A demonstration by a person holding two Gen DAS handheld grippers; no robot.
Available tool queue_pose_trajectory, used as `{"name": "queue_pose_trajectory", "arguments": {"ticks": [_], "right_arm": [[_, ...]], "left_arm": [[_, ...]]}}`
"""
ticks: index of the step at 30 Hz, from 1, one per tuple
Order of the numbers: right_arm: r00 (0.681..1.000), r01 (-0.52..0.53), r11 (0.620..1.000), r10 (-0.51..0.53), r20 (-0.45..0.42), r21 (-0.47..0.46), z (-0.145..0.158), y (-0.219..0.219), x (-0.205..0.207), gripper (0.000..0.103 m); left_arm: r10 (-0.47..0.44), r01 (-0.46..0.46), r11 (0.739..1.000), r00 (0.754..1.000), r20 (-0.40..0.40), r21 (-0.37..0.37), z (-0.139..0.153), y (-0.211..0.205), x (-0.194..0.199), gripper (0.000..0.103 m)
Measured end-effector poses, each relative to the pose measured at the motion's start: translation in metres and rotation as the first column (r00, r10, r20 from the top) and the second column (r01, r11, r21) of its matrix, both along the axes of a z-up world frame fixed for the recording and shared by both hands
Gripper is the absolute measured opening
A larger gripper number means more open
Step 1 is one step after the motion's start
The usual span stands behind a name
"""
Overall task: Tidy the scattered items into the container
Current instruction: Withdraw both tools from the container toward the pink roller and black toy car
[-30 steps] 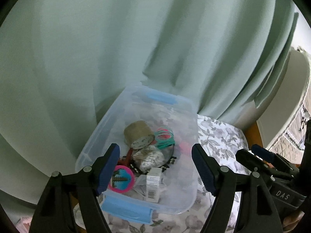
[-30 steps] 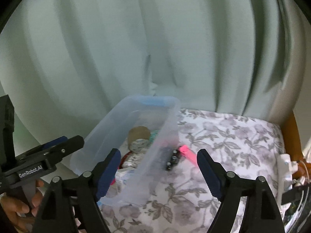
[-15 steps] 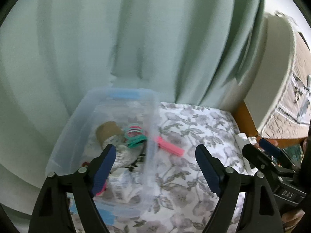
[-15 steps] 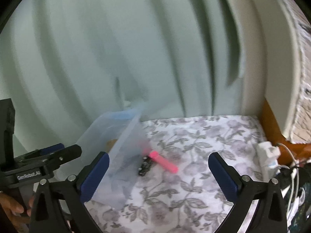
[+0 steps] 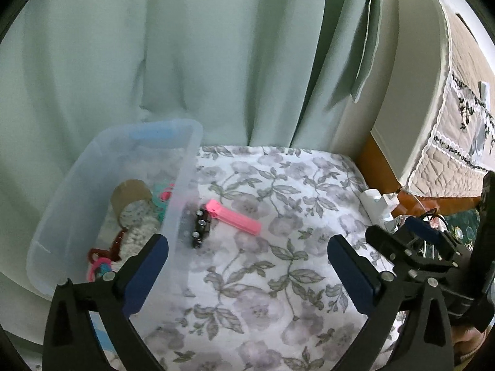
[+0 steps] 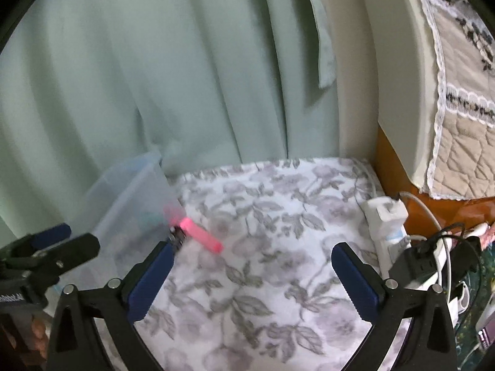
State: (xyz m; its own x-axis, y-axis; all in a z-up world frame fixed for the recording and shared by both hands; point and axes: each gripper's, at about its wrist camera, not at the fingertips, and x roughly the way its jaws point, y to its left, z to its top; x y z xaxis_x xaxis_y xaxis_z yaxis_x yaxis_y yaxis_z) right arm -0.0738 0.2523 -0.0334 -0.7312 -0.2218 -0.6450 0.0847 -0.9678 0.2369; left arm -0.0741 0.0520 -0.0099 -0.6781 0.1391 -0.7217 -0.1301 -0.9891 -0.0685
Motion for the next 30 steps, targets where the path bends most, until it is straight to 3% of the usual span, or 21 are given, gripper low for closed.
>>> {"name": "queue_pose_trajectory", "arguments": {"ticks": [6, 11, 14, 25, 30], "right_arm": [[0.99, 0.016, 0.997, -0.005, 0.14, -0.08, -0.028, 0.021, -0.01, 0.103], [0.993, -0.036, 0.999, 0.035, 0.112, 0.01, -0.039, 0.016, -0.009, 0.103], [0.995, -0.07, 0.995, 0.065, 0.078, 0.065, -0.04, 0.007, -0.01, 0.103], [0.975, -0.208, 0.965, 0.192, 0.112, 0.158, -0.056, -0.013, -0.039, 0.103], [0.961, -0.271, 0.941, 0.252, 0.115, 0.201, -0.059, -0.028, -0.054, 0.103]], "left_arm": [[0.003, -0.003, 1.0, 0.997, 0.073, 0.008, -0.024, 0.011, -0.003, 0.102], [0.023, -0.025, 1.0, 0.989, 0.145, 0.011, -0.042, 0.014, -0.004, 0.102], [0.036, -0.033, 0.999, 0.991, 0.133, -0.026, -0.051, 0.02, 0.0, 0.102], [0.02, -0.024, 0.999, 0.981, 0.191, 0.022, -0.086, 0.017, 0.005, 0.102], [0.104, -0.1, 0.994, 0.976, 0.19, -0.032, -0.099, 0.012, -0.004, 0.102]]}}
